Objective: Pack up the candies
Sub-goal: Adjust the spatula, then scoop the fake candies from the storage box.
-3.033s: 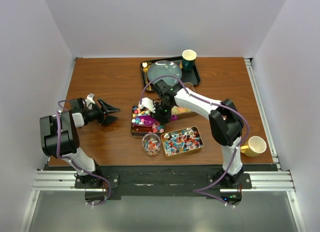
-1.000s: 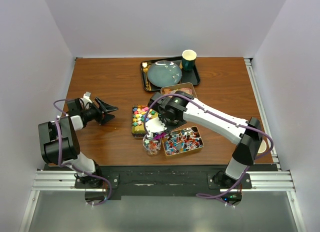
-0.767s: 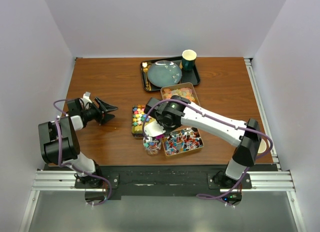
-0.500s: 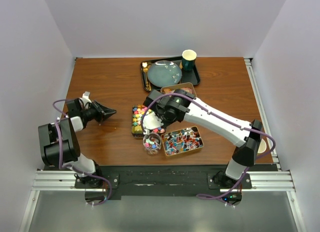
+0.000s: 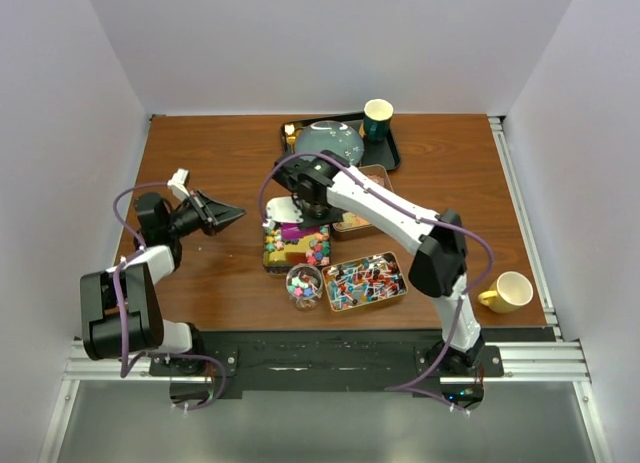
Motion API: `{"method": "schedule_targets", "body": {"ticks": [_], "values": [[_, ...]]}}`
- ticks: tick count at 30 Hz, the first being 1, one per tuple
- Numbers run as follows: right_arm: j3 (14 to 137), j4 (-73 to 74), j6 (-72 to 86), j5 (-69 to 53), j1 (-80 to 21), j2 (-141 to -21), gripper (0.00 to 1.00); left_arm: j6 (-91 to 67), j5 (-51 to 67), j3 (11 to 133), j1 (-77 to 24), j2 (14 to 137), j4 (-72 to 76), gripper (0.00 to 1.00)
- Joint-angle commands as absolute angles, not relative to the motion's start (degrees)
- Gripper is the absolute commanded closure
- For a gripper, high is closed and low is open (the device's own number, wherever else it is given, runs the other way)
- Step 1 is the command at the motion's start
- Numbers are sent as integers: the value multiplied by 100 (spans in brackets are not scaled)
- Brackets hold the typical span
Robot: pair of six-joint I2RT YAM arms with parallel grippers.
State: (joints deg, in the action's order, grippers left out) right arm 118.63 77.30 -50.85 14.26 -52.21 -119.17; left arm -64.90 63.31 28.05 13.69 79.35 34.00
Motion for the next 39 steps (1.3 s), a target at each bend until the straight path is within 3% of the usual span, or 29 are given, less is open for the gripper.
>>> {"method": "schedule_targets", "body": {"ticks": [1,5,11,14,21,39], "values": [[12989,8578,-4781,1029,-5492,-11979,100,-6303,6311,2821,1169,7813,3332,100],[13438,8544,-4878,467,-5747,-11866,100,-5837,6074,3057,1160,8067,2744,100],[12982,8034,-4817,-106,-5968,-11180,100,-5458,6020,3304,1160,8323,2320,100],[12650,8199,-4650,323,-5898,-11206,100,-5362,5959,3348,1326,8297,2225,100],[11610,8543,-4228,808,-5327,-11416,100,-3921,4318,3437,1626,8139,213,100],[11813,9114,-3980,2222,-5036,-12006,100,-3718,3525,2698,1609,8068,18,100]]}}
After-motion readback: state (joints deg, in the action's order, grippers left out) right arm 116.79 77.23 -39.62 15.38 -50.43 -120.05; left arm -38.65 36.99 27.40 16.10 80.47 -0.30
